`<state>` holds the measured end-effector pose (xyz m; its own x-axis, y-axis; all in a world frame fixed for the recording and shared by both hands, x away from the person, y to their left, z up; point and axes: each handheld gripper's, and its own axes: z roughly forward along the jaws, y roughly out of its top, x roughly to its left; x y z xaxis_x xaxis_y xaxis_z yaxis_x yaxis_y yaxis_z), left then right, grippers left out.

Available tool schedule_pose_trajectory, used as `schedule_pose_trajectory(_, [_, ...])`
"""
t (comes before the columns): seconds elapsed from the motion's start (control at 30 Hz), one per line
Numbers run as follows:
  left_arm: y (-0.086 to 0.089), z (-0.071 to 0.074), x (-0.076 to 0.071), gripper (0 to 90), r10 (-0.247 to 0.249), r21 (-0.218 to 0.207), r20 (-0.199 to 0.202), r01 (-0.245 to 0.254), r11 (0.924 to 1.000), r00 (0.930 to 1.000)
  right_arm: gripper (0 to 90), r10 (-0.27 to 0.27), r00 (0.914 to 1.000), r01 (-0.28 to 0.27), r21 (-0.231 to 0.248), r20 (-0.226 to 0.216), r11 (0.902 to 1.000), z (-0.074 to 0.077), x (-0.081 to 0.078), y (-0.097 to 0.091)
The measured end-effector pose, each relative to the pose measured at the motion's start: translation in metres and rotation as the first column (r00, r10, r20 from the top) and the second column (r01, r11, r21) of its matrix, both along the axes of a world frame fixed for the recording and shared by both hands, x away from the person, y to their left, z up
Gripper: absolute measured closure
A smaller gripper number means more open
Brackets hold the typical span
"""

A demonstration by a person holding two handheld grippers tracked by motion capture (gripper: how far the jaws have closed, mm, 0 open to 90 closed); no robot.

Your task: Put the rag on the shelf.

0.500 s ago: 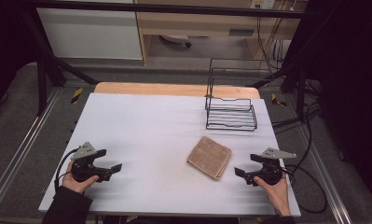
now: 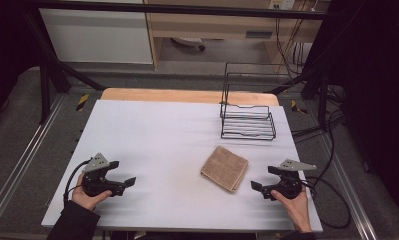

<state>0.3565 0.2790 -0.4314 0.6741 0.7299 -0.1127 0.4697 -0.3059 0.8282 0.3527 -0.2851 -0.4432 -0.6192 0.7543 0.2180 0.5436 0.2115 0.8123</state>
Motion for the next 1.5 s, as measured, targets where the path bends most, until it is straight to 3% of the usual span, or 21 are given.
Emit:
schedule_pose_trajectory(0.47, [-0.025, -0.003, 0.001, 6.9, -0.033, 0.025, -0.016, 0.033, 0.9991, 0.9993, 0.6, 0.002, 1.0000, -0.002, -0.005, 0.002, 1.0000, -0.001, 0.000, 0.001])
schedule_pose_trajectory(0.97, [-0.058, 0.005, 0.003, 9.5, -0.052, 0.031, -0.020, 0.053, 0.9981, 0.9984, 0.7, 0.000, 1.0000, 0.000, -0.017, 0.000, 0.9999, -0.001, 0.000, 0.002])
schedule_pose_trajectory(1.5, [-0.121, 0.014, 0.015, 9.9, -0.135, 0.063, -0.030, 0.137, 0.9886, 0.9903, 0.7, 0.002, 1.0000, -0.002, -0.027, -0.002, 0.9996, -0.001, 0.000, 0.003])
